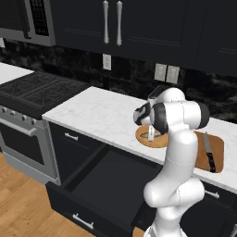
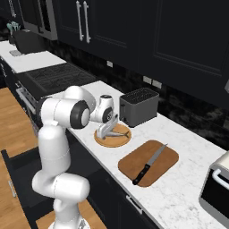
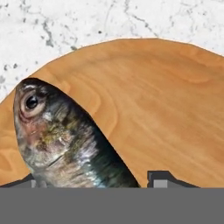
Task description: Pick up the knife from the drawer and place it on the cutting board. Then place the meat from the plate to the cutting board.
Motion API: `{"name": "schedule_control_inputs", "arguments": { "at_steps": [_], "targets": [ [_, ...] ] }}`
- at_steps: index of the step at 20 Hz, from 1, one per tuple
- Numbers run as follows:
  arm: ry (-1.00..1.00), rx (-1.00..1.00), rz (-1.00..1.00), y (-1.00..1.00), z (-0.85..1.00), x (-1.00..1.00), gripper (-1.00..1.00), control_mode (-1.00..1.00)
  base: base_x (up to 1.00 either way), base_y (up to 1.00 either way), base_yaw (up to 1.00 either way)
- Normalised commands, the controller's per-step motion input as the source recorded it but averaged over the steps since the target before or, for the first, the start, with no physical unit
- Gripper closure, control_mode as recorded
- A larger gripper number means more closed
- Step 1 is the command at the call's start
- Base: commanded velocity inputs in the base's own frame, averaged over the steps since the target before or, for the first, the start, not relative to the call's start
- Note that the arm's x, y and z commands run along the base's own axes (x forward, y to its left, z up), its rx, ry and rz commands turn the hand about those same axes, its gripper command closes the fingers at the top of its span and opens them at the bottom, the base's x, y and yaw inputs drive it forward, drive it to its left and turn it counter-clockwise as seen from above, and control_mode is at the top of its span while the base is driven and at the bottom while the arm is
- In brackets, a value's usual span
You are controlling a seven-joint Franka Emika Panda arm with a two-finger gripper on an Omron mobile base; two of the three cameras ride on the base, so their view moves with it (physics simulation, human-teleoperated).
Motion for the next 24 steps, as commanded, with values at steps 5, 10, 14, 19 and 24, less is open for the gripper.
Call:
{"name": "schedule_control_inputs", "arguments": {
  "at_steps": [5, 10, 14, 19, 24],
  "targets": [
    [-0.01, -0.03, 0.00, 0.00, 0.10, -0.01, 1.00, -1.00, 0.00, 0.00, 0.00],
    [-0.04, -0.05, -0.09, 0.08, 0.51, -0.17, 1.00, -1.00, 0.00, 0.00, 0.00],
    [0.00, 0.01, -0.38, 0.01, 0.50, -0.22, 1.00, -1.00, 0.00, 0.00, 0.00],
    [0.04, 0.14, -0.34, -0.18, 0.31, -0.31, 1.00, -1.00, 0.00, 0.00, 0.00],
    [0.05, 0.07, -0.32, -0.35, 0.21, -0.40, 1.00, -1.00, 0.00, 0.00, 0.00]
  ]
}}
